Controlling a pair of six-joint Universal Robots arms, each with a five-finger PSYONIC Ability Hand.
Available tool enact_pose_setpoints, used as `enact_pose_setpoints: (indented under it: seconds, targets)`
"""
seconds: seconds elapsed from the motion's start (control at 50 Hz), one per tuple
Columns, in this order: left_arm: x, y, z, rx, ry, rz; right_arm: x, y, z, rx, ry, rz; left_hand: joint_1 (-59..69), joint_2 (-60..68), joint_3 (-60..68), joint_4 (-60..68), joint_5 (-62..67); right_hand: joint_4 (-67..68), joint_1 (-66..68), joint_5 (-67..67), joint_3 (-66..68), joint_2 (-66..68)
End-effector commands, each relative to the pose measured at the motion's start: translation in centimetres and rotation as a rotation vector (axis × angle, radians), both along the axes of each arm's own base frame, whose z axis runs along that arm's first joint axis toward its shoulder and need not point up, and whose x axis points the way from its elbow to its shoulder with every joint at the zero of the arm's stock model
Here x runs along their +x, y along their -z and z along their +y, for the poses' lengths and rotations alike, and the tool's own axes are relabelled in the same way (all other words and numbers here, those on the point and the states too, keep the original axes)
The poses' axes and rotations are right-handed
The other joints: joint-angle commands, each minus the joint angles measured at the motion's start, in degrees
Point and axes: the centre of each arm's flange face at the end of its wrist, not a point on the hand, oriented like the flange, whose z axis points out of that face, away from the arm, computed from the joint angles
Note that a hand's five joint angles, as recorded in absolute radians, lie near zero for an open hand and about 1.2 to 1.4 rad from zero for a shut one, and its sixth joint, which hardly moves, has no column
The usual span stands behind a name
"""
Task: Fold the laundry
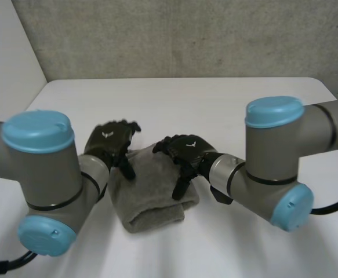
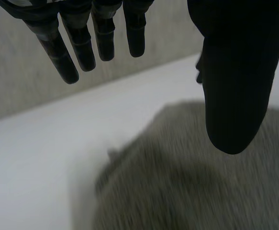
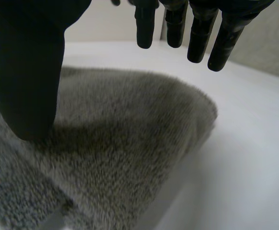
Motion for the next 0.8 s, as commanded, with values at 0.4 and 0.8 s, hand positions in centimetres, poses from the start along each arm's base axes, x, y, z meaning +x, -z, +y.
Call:
enact_pose_setpoints:
  seconds: [0.4,0.8]
  targets:
    - [0.7,3.4,0.7,0.101,-0.02,-0.084,0.7,-0.6,-2.0,-0.252,-0.005,0.119,-4.44,-4.43,-4.41,-4.46,-4.47,-2.97,-1.33,-3.07,-1.74,-2.31]
    - [6.1,-18.7,-1.9,-0.25,-0.107,0.147,-9.5,-19.3,-4.5,-0.559,0.587,-0.116,-6.8,-6.79,-6.77,-6.82,-6.83,-2.97,-1.33,-3.07,-1.74,-2.31]
